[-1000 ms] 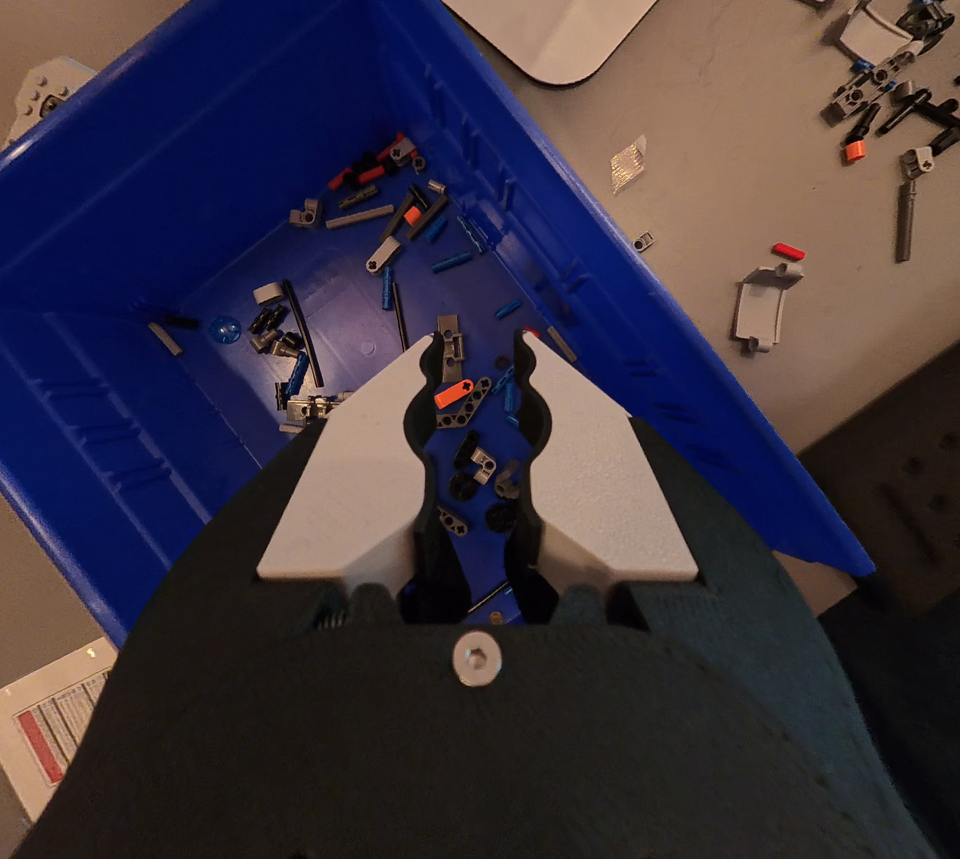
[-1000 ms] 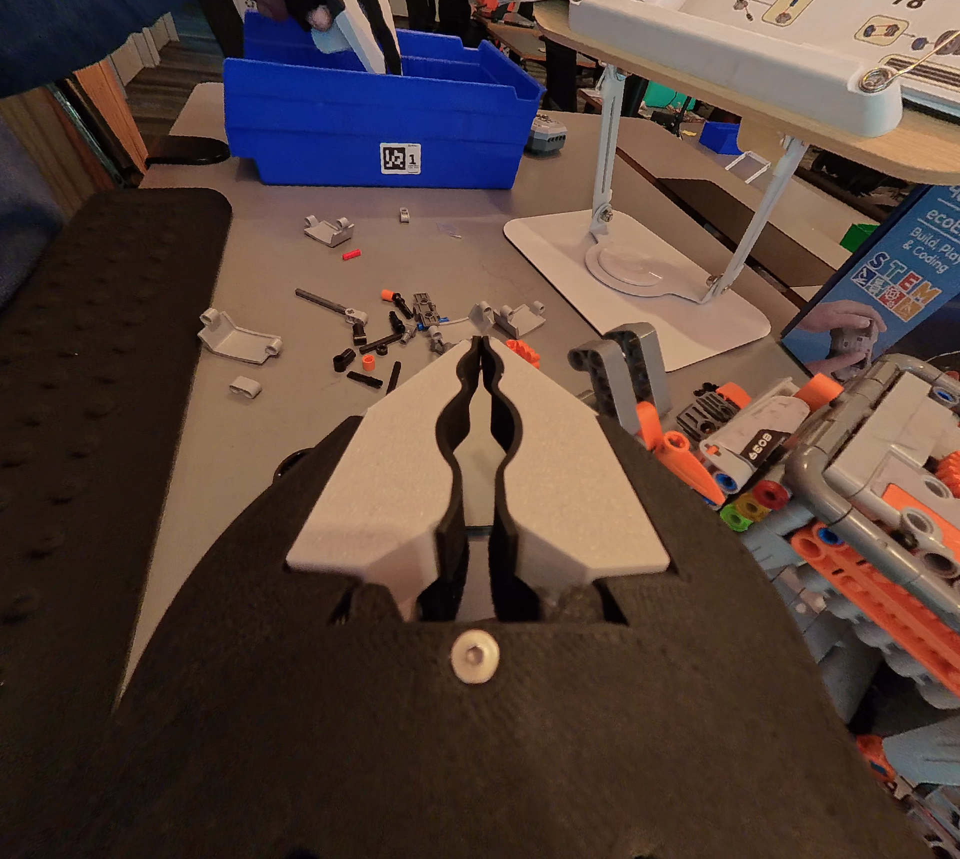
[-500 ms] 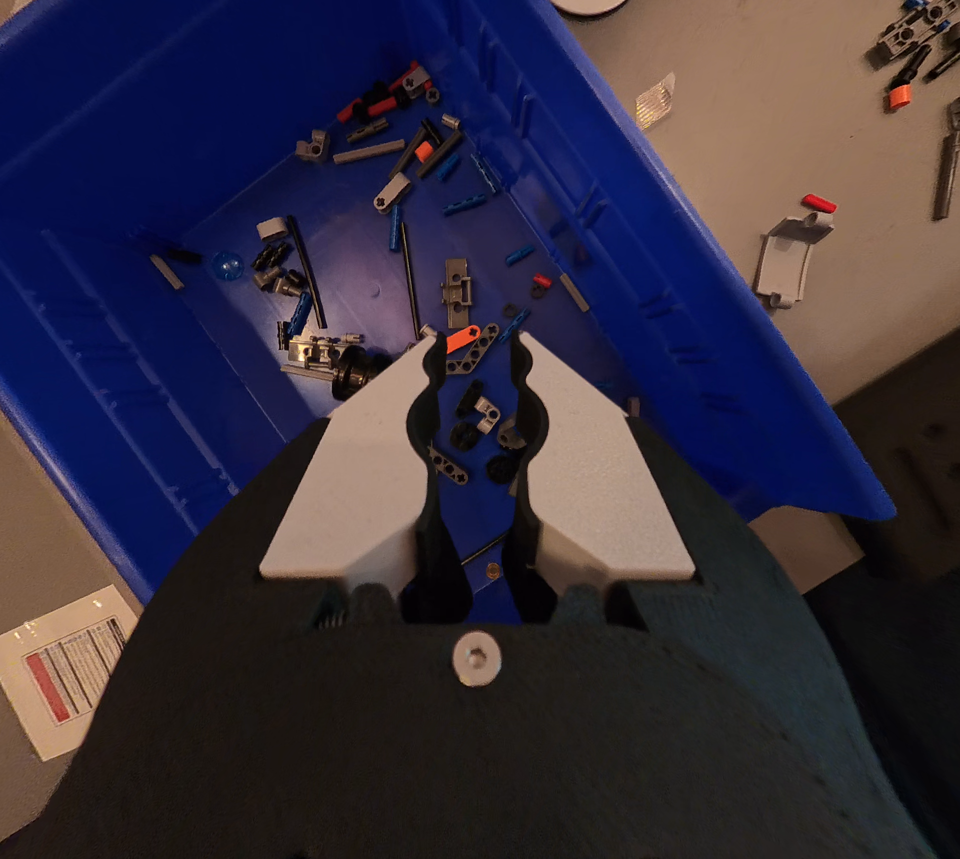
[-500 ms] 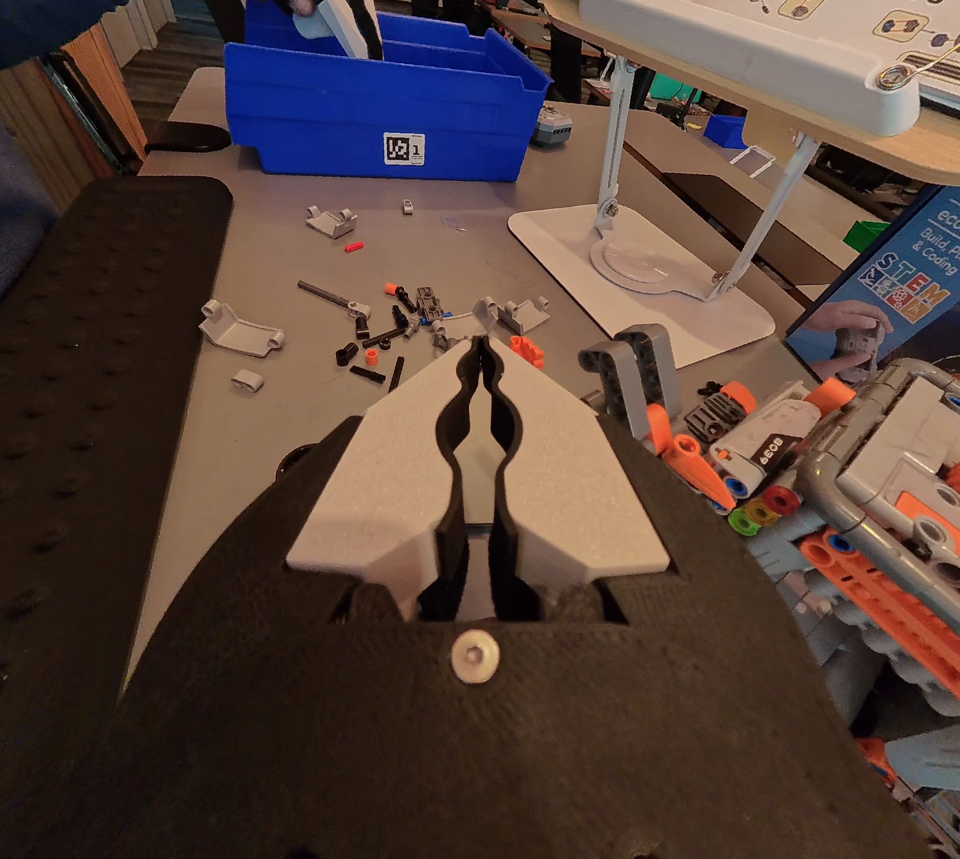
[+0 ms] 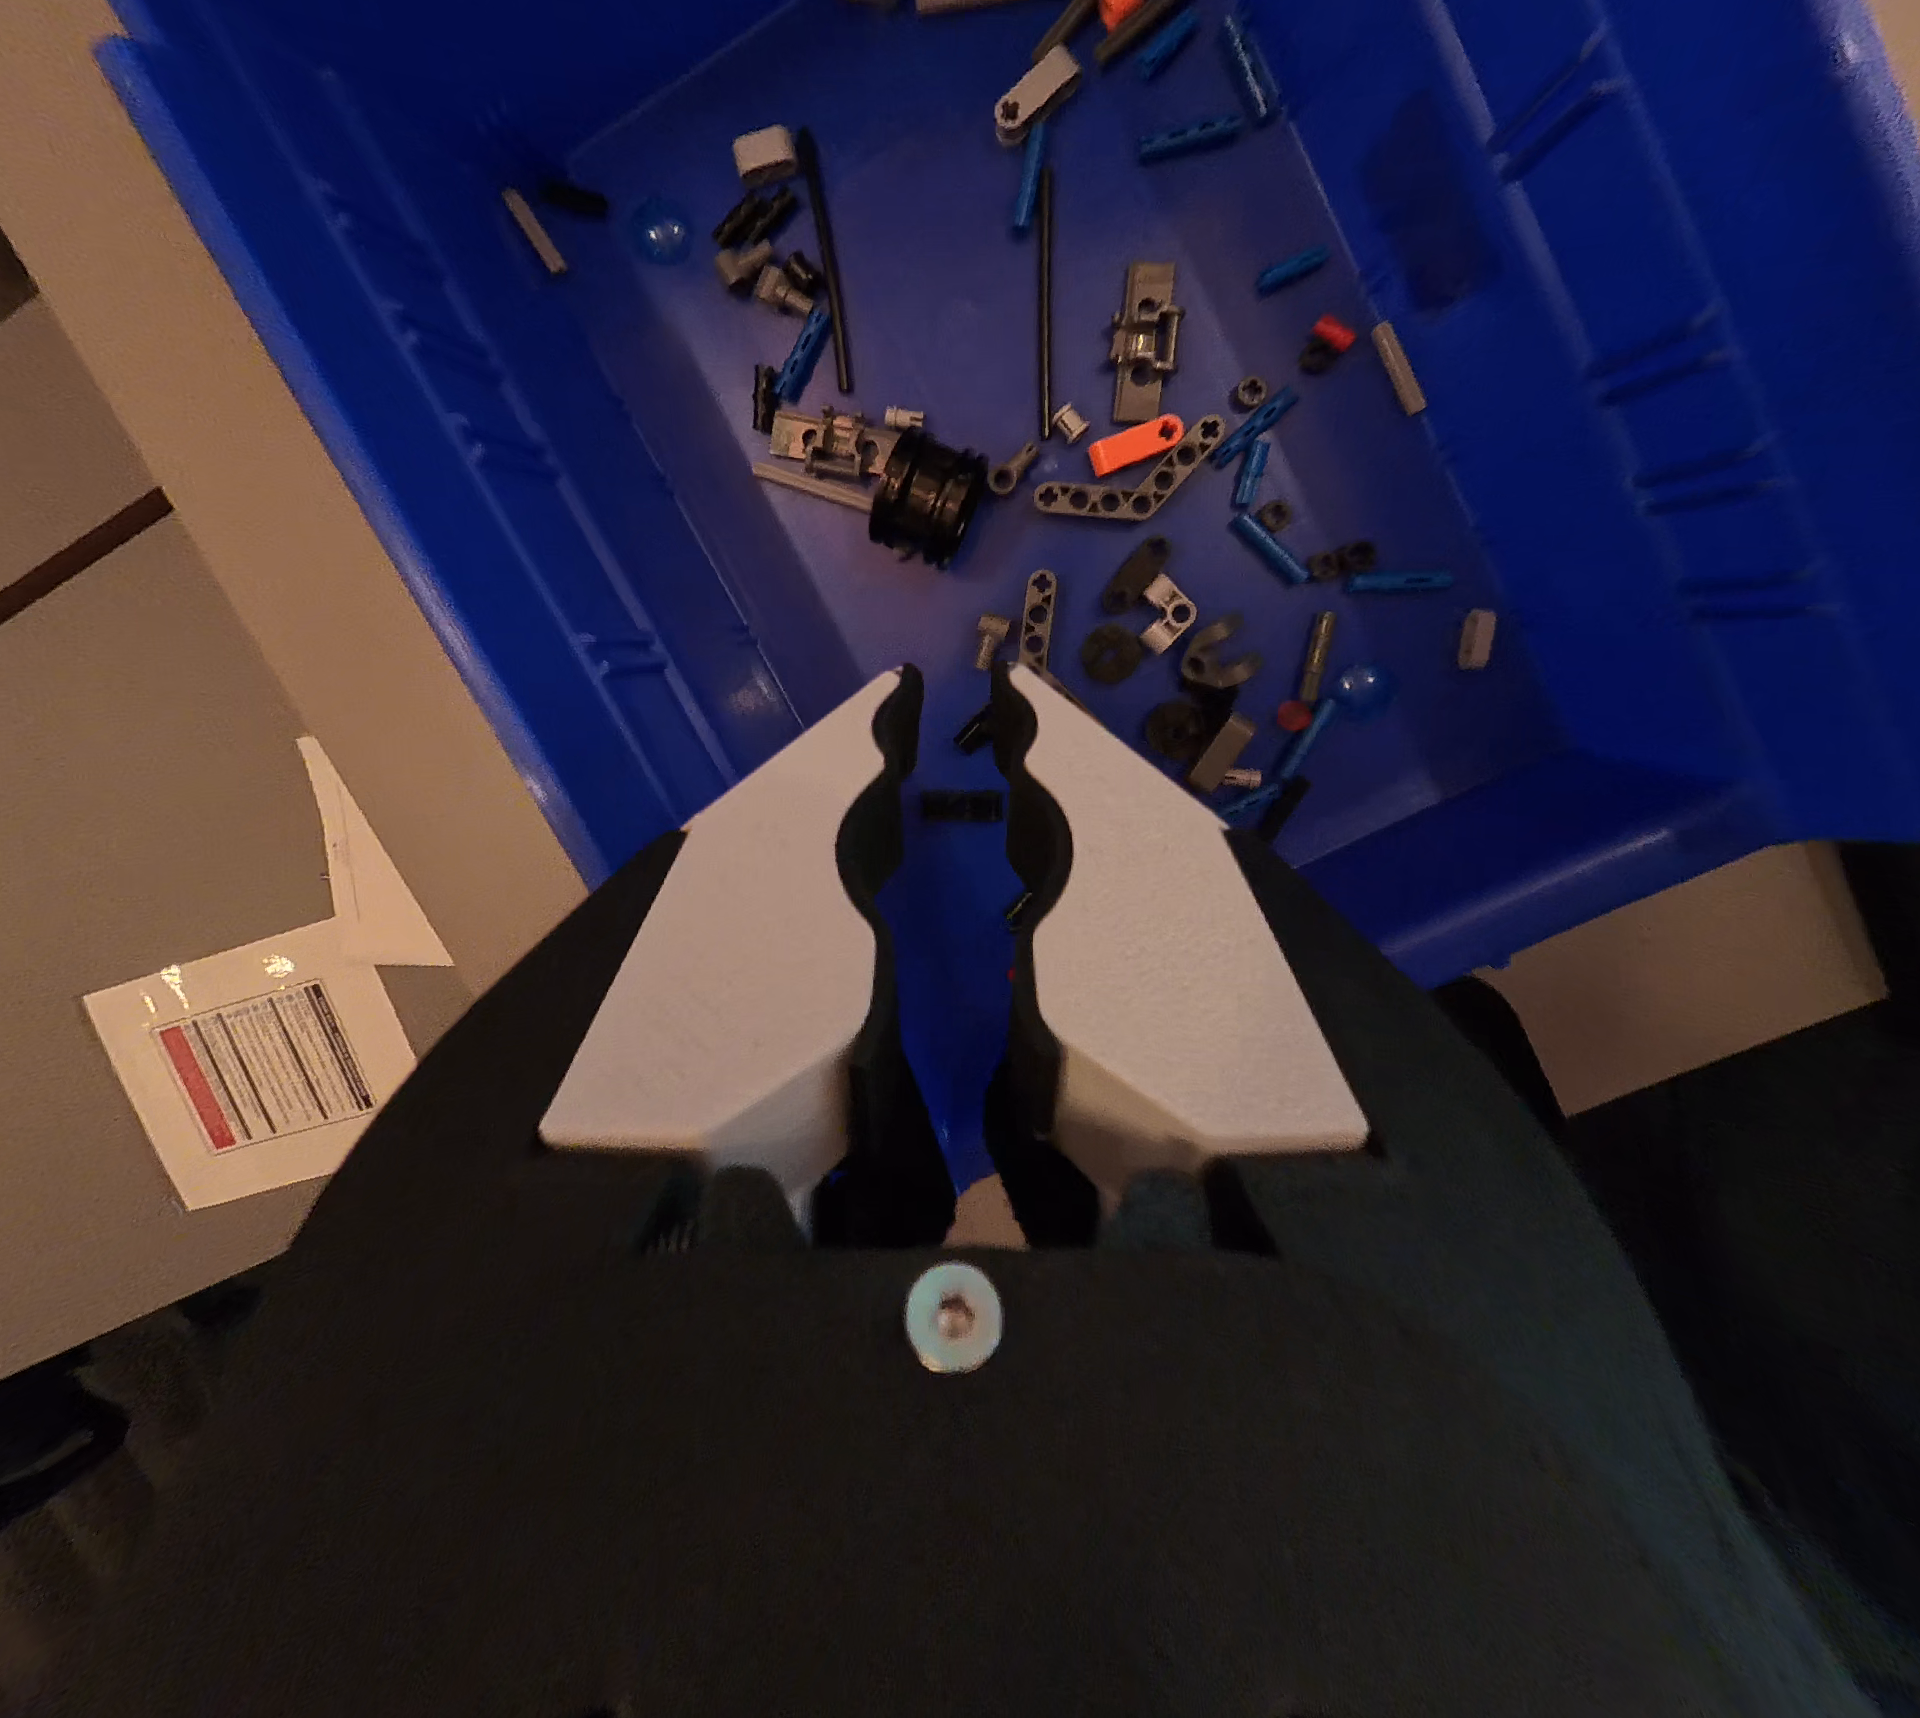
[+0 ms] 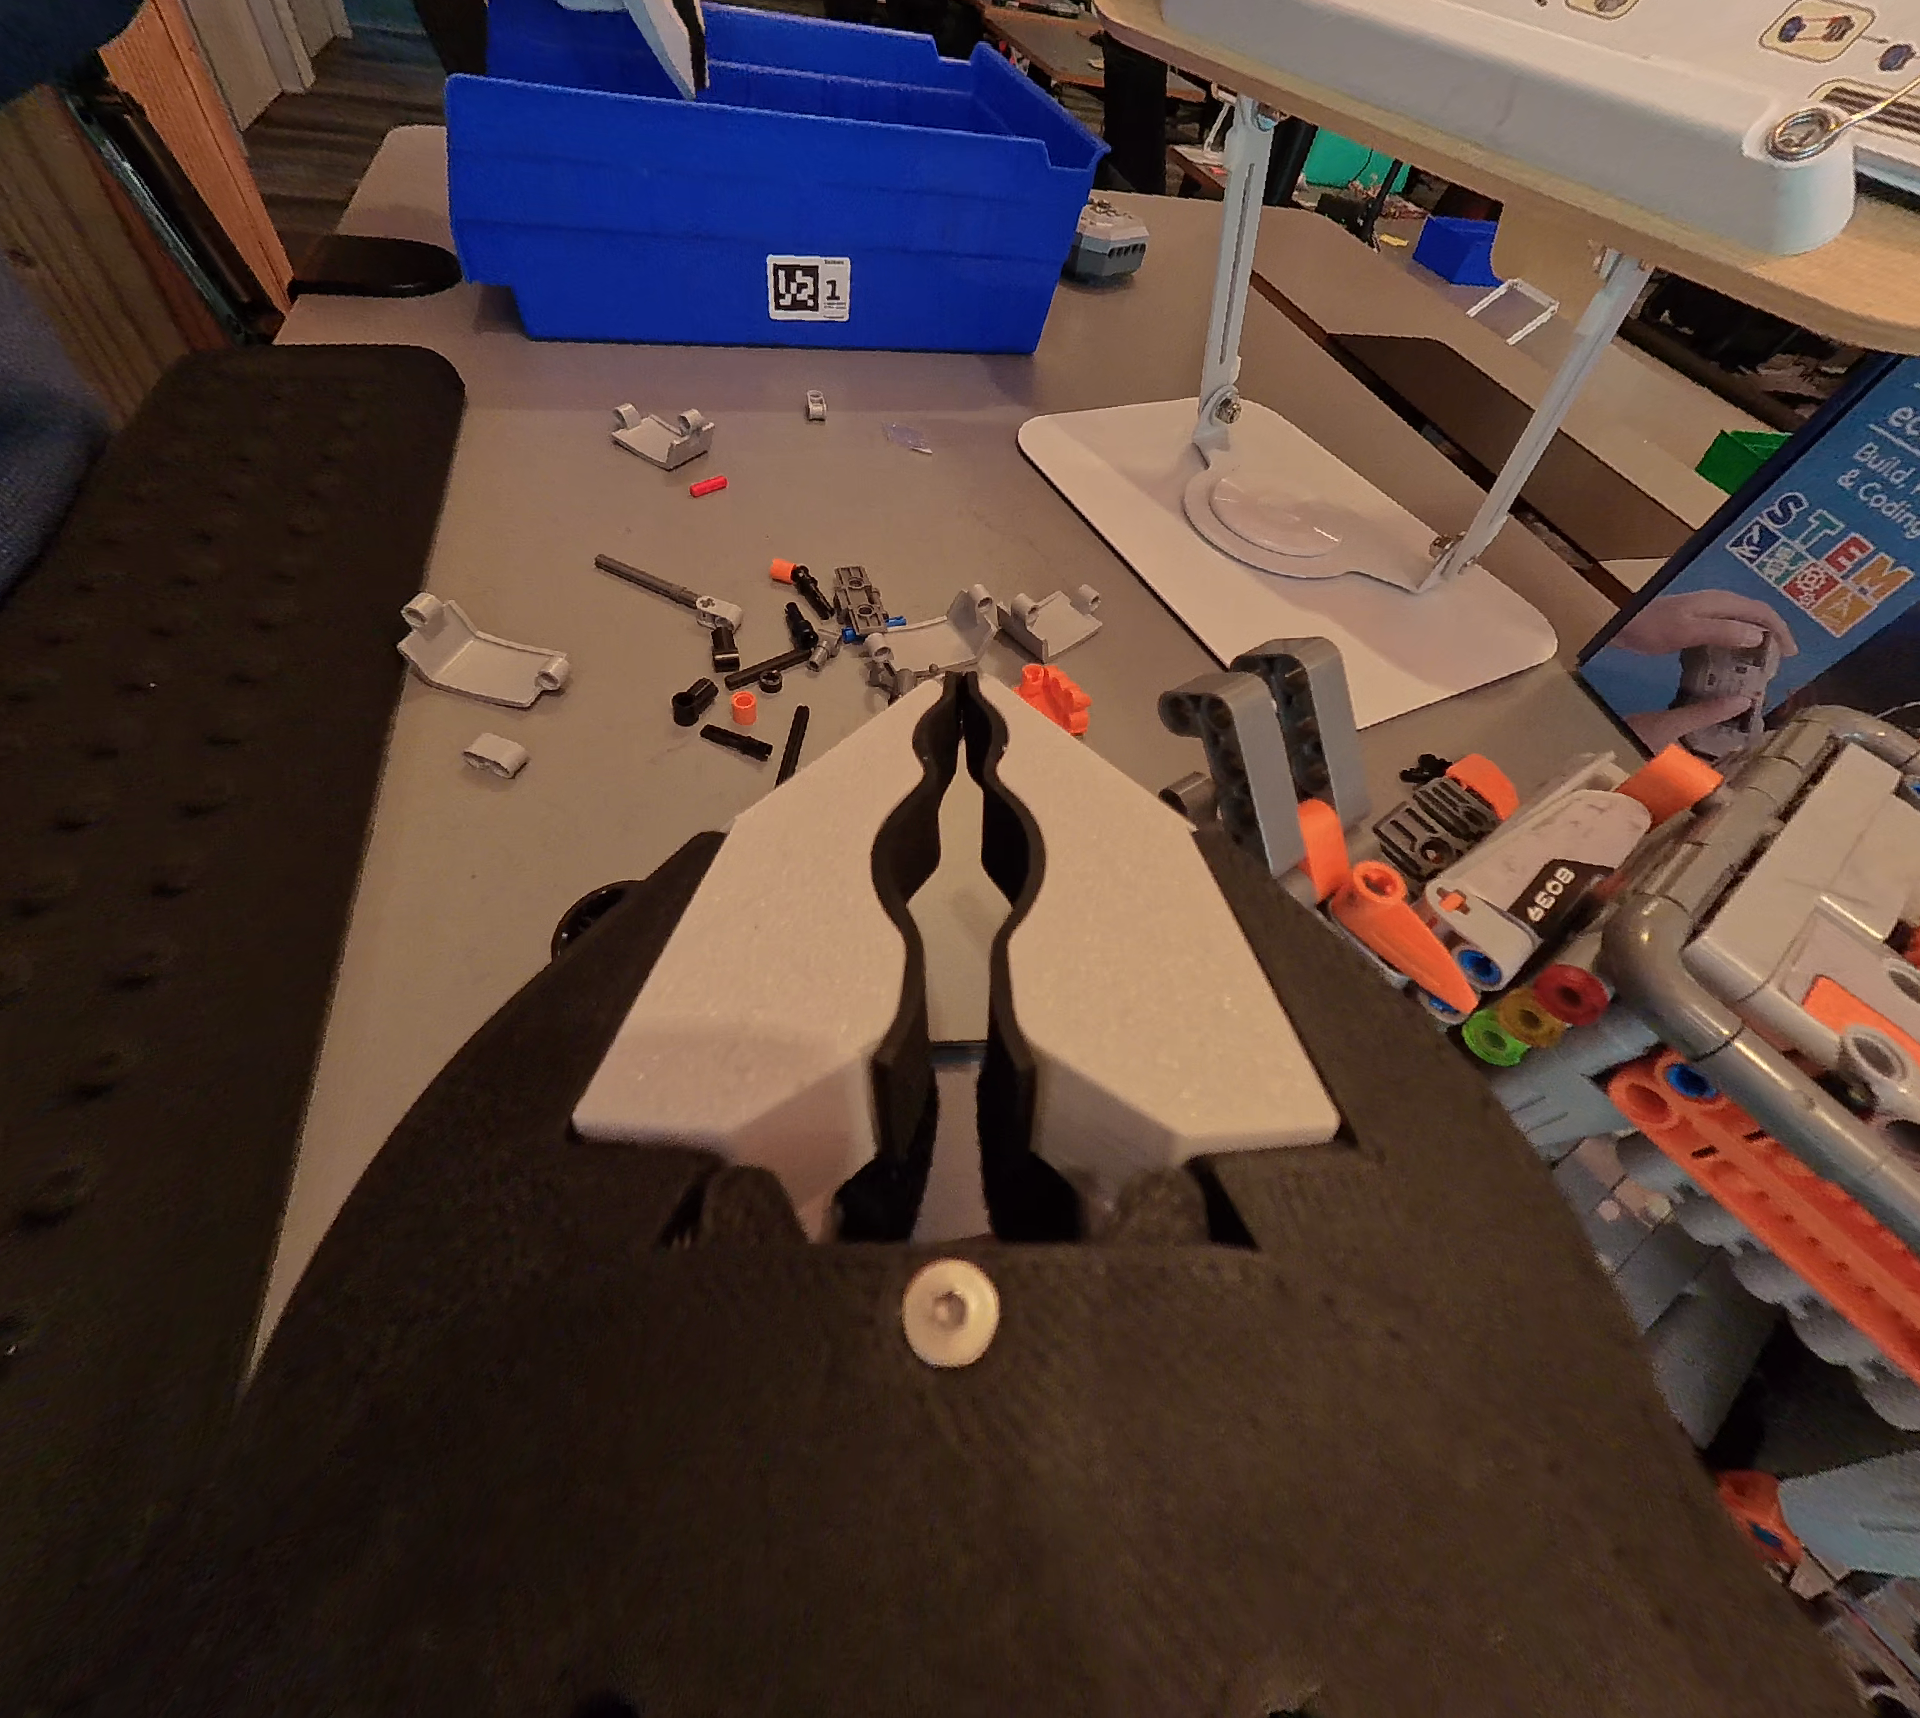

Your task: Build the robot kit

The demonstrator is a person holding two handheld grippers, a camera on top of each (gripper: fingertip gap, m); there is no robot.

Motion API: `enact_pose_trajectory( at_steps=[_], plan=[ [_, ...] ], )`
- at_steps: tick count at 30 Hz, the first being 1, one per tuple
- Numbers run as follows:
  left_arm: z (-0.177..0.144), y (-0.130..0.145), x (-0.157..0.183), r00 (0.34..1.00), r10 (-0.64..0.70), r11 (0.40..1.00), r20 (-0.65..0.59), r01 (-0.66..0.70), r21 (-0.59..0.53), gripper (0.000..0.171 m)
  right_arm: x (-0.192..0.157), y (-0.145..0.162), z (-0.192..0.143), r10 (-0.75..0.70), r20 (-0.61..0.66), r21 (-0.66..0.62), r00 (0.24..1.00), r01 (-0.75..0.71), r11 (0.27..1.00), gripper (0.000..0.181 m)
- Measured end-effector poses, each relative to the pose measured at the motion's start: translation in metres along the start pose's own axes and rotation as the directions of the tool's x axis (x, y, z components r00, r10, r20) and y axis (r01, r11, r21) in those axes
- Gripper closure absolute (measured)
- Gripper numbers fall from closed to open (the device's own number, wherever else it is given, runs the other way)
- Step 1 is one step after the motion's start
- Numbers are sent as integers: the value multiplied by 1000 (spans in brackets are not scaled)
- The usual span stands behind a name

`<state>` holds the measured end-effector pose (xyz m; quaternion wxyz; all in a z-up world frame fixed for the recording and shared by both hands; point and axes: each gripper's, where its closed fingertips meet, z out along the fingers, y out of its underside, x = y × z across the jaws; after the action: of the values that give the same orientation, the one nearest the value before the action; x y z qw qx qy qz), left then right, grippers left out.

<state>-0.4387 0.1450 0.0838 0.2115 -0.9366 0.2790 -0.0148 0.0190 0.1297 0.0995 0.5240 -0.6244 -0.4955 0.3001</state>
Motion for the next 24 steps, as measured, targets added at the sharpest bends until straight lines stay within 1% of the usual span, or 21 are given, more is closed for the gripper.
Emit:
enact_pose_trajectory(
  at_steps=[3,5,7,8,14,20,24],
  plan=[
    [7,9,7,999,22,999,-44,-24,-43,160,0,1,1,2,2,-6,1000,-2,1000,181],
    [15,15,21,993,69,994,-100,-77,-74,161,0,2,1,4,2,-7,1000,-4,1000,181],
    [23,23,34,985,89,987,-146,-107,-118,160,1,3,1,7,1,-8,1000,-7,1000,181],
    [26,25,39,981,94,986,-169,-115,-121,159,1,3,0,8,1,-9,1000,-8,1000,181],
    [43,1,67,964,153,986,-216,-164,-35,154,1,6,2,14,5,-17,1000,-14,1000,181],
    [59,-23,69,968,149,989,-203,-141,53,154,2,6,1,18,3,-17,1000,-18,1000,181],
    [67,-31,74,964,192,981,-187,-181,73,155,2,7,1,20,1,-17,1000,-20,1000,181]
  ],
)
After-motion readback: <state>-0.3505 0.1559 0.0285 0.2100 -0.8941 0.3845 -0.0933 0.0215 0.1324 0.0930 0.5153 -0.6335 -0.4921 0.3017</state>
